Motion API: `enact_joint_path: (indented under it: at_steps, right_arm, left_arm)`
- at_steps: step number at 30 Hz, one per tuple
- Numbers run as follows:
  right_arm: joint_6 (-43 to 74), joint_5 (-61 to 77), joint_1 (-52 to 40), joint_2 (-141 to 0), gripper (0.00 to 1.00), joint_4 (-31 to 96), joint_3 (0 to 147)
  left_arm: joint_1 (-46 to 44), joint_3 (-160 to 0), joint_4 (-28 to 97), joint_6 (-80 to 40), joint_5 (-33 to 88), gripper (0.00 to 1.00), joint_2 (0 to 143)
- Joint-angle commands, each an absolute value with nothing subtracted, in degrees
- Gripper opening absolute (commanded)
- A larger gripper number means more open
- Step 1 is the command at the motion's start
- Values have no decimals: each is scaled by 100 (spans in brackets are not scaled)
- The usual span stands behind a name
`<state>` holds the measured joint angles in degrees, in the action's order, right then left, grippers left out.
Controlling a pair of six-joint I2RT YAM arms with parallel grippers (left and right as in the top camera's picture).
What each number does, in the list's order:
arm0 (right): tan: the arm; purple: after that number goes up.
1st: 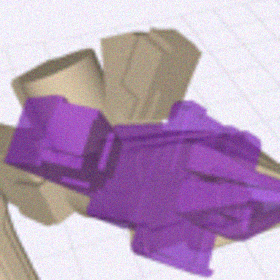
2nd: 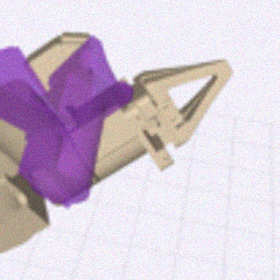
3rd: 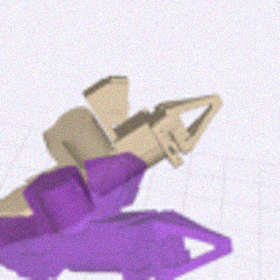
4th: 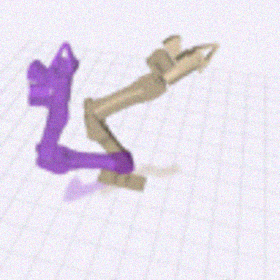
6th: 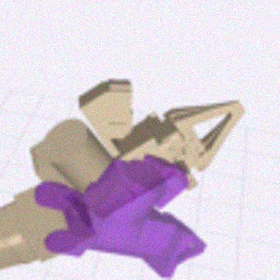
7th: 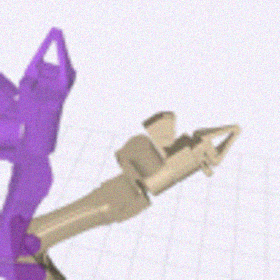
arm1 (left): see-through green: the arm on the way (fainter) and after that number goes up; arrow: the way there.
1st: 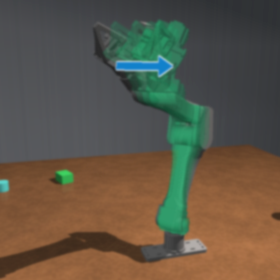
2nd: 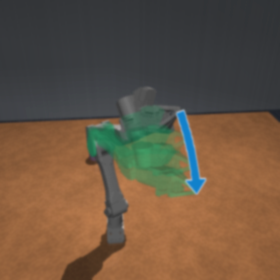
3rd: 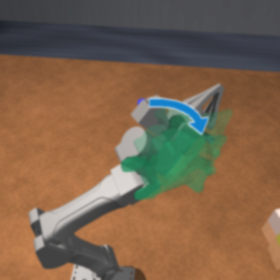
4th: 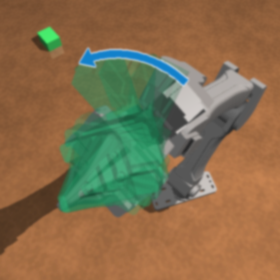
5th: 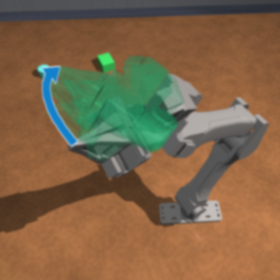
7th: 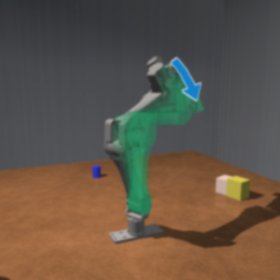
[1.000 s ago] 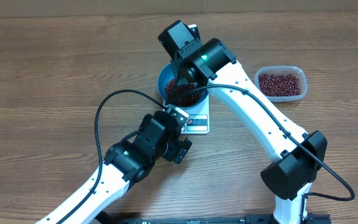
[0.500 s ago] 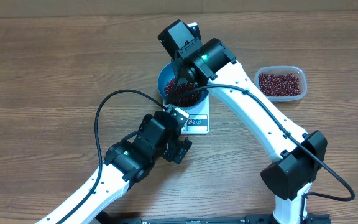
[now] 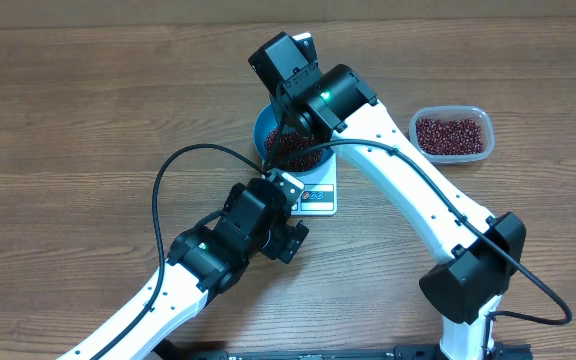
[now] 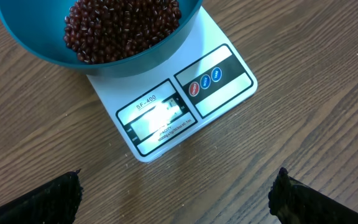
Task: Scoop item into bowl and weigh 150g on scale
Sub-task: 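Move the empty scoop with the right gripper back to the bean tub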
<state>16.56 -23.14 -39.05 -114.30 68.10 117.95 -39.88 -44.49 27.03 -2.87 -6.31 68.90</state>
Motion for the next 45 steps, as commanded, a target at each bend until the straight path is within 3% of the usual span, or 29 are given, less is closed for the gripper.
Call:
enact_joint_path:
  at_steps: [1,5,15,32,45]
  right_arm:
    - [1802,-2394,-3927,-10838,4,6759,12005]
    - [1800,-2633,-3924,-10503,4,6755,12005]
    - [1800,-4954,-3771,-10372,4,6997,12003]
    - [2298,-3712,-1227,-10442,4,7926,11961]
    - [2296,-3710,-1037,-10669,4,7389,10318]
  left_arm:
    - [-3977,-4397,2700,-322,-701,99,6928]
    - [-3977,-4397,2700,-322,-703,100,6928]
    - [-3977,-4397,2700,-322,-703,100,6928]
    - [-3977,-4397,2700,-322,-701,100,6928]
    - [-3977,-4397,2700,-322,-701,100,6928]
